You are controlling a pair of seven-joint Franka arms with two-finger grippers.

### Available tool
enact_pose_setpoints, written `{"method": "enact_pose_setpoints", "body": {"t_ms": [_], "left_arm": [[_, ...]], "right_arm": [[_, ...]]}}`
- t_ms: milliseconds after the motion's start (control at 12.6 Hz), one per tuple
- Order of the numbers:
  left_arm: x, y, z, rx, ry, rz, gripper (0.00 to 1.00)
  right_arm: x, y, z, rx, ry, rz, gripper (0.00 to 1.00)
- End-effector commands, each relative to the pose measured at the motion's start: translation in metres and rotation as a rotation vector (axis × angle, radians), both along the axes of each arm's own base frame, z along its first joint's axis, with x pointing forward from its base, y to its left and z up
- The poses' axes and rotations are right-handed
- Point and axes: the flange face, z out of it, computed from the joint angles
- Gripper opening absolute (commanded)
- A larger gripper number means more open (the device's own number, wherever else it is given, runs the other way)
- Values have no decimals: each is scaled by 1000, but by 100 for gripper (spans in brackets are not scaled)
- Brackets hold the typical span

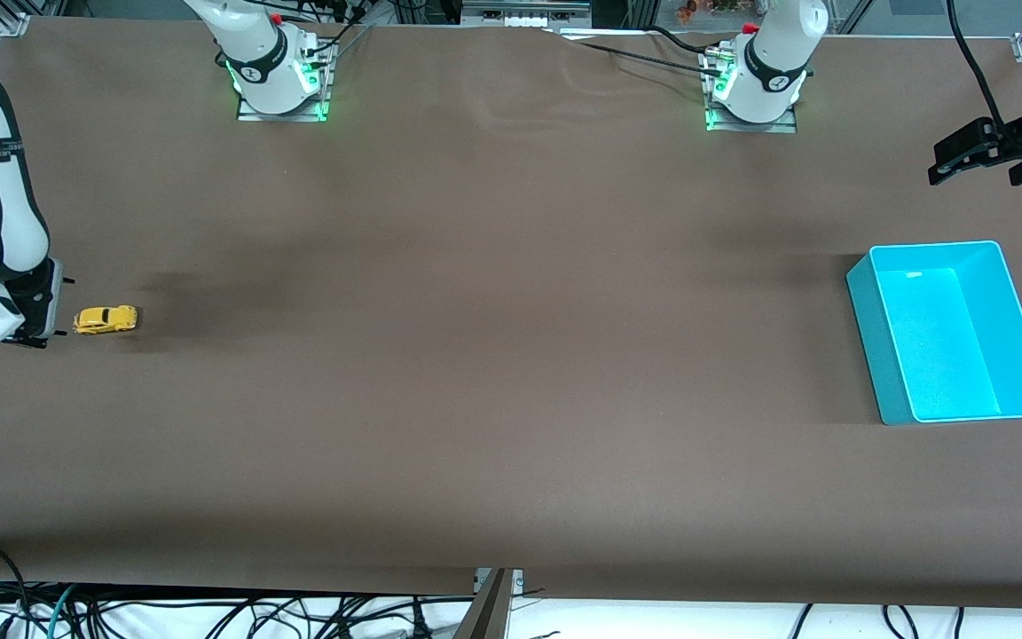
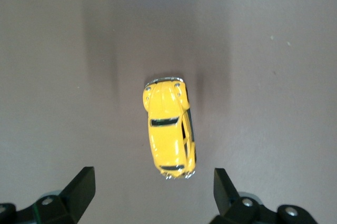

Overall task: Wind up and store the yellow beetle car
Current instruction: 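Close the right gripper on the yellow car's body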

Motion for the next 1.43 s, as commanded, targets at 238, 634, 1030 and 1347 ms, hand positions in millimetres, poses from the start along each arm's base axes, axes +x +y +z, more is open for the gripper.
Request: {"method": "enact_pose_setpoints", "body": {"t_ms": [238,634,1030,1347], "left_arm": [[1,-6,13,-31,-12,-8,100],[-1,-9,14,-36,-9,-10,100],[0,-8,14,-37,-9,-11,100],[0,-7,14,-37,-9,-9,100]], "right_arm": [[-10,0,-25,59,-36,105,99],[-15,-4,-33,59,-64,158,99],[-19,-4,-43,51,-97,178,99],[-25,-3,-51,61,-115,180,98]]}}
